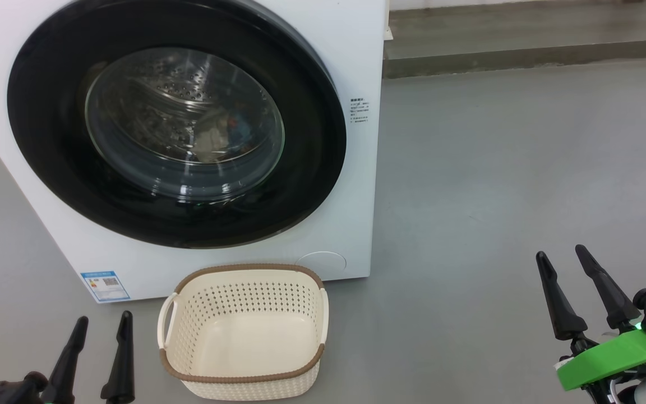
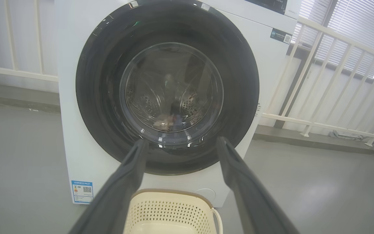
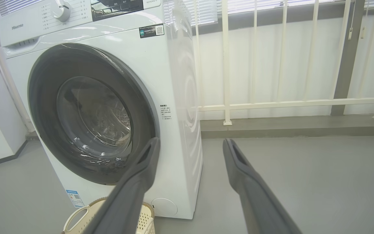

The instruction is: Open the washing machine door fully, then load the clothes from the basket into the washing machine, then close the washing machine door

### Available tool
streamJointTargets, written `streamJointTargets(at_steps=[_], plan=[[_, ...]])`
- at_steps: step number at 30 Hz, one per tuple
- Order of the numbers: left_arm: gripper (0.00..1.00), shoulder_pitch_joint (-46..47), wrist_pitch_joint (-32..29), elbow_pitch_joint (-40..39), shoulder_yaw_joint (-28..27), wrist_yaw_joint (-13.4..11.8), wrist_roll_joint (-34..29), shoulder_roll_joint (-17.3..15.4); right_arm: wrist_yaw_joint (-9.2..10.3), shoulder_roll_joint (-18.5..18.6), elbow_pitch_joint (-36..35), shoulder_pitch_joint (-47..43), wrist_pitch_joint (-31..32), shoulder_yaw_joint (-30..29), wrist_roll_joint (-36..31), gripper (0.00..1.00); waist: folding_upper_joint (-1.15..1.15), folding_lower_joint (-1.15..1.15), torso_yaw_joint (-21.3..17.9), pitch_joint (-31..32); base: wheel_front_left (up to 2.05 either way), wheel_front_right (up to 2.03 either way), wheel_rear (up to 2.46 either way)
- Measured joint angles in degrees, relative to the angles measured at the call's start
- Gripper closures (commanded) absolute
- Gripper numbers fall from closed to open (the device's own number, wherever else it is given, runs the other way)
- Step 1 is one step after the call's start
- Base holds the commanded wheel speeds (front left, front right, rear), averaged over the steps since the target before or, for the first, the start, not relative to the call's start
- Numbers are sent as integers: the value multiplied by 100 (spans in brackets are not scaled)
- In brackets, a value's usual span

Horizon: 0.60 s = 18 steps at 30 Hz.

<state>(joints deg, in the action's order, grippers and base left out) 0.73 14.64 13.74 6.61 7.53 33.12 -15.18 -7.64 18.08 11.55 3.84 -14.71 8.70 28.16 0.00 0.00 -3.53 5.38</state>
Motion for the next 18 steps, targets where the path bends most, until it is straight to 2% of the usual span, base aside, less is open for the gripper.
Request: streamJointTargets(at_steps=[18], plan=[[0,0,0,2,-44,0,10,23,0,-27,36,1,0,13,0,0,0,0,-1,-1,0,0,0]])
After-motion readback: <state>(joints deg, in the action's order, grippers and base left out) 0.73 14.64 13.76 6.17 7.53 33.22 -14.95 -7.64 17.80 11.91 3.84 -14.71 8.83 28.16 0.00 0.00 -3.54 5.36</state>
